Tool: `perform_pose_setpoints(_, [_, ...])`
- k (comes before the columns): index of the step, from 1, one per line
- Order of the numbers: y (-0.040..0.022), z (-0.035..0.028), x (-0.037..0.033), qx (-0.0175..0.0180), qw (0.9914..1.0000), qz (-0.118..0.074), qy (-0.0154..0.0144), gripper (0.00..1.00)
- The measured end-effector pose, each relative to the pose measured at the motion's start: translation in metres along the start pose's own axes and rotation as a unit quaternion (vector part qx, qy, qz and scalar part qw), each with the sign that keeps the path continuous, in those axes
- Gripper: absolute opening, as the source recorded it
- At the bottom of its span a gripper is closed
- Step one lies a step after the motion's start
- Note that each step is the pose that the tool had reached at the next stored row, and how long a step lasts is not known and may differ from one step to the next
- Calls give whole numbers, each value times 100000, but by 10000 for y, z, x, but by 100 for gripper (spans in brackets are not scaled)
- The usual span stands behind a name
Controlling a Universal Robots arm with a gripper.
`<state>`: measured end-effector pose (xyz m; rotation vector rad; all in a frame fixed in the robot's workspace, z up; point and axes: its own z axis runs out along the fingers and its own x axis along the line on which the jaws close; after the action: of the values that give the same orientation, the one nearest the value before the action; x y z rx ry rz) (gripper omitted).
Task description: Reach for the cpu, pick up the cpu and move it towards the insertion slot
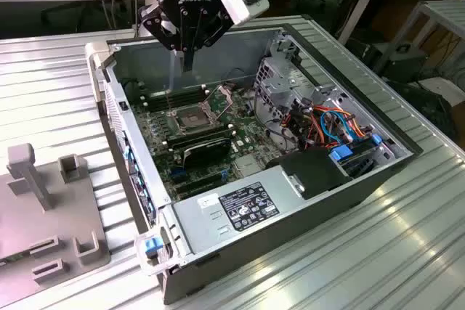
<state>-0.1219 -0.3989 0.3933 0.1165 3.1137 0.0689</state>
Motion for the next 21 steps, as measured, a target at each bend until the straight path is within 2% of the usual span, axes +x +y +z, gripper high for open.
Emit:
perform_pose_setpoints(8, [0,0,4,-1,100000,5,-2,11])
perform_pose_setpoints(21, [-6,-2,90,1,100000,5,-4,11])
